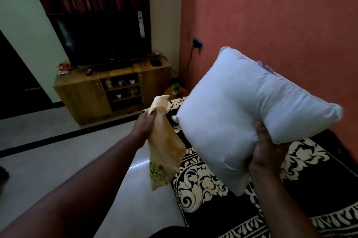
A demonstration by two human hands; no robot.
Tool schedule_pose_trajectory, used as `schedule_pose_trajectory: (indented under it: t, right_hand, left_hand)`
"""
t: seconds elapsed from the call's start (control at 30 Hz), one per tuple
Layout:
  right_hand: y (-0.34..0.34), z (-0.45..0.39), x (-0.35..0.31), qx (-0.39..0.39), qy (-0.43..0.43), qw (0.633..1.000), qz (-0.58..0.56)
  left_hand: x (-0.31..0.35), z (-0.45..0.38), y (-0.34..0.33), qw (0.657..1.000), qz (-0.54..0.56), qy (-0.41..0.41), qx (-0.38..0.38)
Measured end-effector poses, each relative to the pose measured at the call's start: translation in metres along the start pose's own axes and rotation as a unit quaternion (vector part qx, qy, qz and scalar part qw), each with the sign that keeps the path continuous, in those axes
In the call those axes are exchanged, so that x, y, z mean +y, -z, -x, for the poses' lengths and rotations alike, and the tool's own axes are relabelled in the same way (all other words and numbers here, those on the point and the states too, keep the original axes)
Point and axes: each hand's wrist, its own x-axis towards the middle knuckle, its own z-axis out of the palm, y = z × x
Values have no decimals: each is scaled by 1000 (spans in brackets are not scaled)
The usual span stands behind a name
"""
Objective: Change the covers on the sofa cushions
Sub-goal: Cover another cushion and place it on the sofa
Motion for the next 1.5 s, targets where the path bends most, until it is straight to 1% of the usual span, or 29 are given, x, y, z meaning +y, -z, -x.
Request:
schedule_pose_trajectory:
  t: [0.1,0.17,0.27,0.33,0.43,0.5,0.57,0.63,0.67,0.7,0.77,0.83,0.9,1.0,1.03,1.07,1.1,1.17,1.2,1.23,1.3,1.33,1.37,1.43,1.47,1.5]
  right_hand:
    - [0,23,12,-70,-40,997,11]
    - [7,41,22,-120,-70,988,60]
    - [28,64,41,-190,-120,959,171]
    - [42,72,46,-216,-146,940,219]
    - [51,66,43,-231,-166,933,221]
    - [50,51,28,-229,-156,937,214]
    - [49,32,8,-218,-140,941,216]
    - [45,13,-15,-239,-110,938,227]
    - [42,4,-26,-260,-97,933,231]
    - [39,-3,-36,-276,-90,927,237]
    - [30,-14,-54,-307,-76,916,248]
    - [24,-21,-63,-335,-63,901,270]
    - [18,-22,-70,-364,-61,879,304]
    - [17,-21,-70,-389,-43,843,368]
    - [17,-18,-68,-396,-36,831,389]
    - [16,-16,-64,-408,-28,812,417]
    - [14,-12,-60,-430,-12,785,446]
    - [8,-8,-51,-480,14,722,499]
    - [4,-7,-48,-494,23,700,515]
    - [-1,-6,-45,-500,42,694,516]
    - [-8,-7,-41,-515,87,687,505]
    - [-10,-9,-38,-512,97,689,504]
    - [-12,-10,-36,-498,87,703,500]
    - [-12,-16,-38,-446,37,750,487]
    - [-12,-18,-43,-417,10,781,464]
    - [-10,-21,-47,-389,-8,817,426]
  left_hand:
    - [16,1,-12,1000,11,-4,-8]
    - [28,-2,-13,999,37,-18,-4]
    - [40,-10,-5,996,80,-48,3]
    - [43,-15,2,996,65,-56,12]
    - [41,-24,15,995,-19,-77,61]
    - [37,-28,26,983,-127,-92,95]
    - [37,-29,32,962,-238,-91,101]
    - [38,-27,32,948,-294,-78,96]
    - [38,-27,30,950,-291,-70,92]
    - [38,-28,26,959,-264,-62,85]
    - [38,-30,16,985,-156,-36,69]
    - [38,-27,8,997,-58,-6,43]
    - [41,-22,3,999,1,6,35]
    - [45,-24,7,992,78,51,82]
    - [45,-26,9,991,82,59,89]
    - [45,-27,8,994,57,48,85]
    - [44,-28,7,997,20,21,73]
    - [41,-26,-1,995,-60,-48,63]
    - [38,-24,-4,988,-107,-79,73]
    - [36,-23,-6,974,-169,-119,92]
    - [32,-21,-11,929,-291,-191,122]
    - [30,-21,-11,919,-314,-200,129]
    - [27,-23,-10,925,-302,-188,132]
    - [21,-27,-6,966,-191,-114,132]
    - [16,-29,-2,977,-146,-77,134]
    - [11,-32,3,980,-133,-59,133]
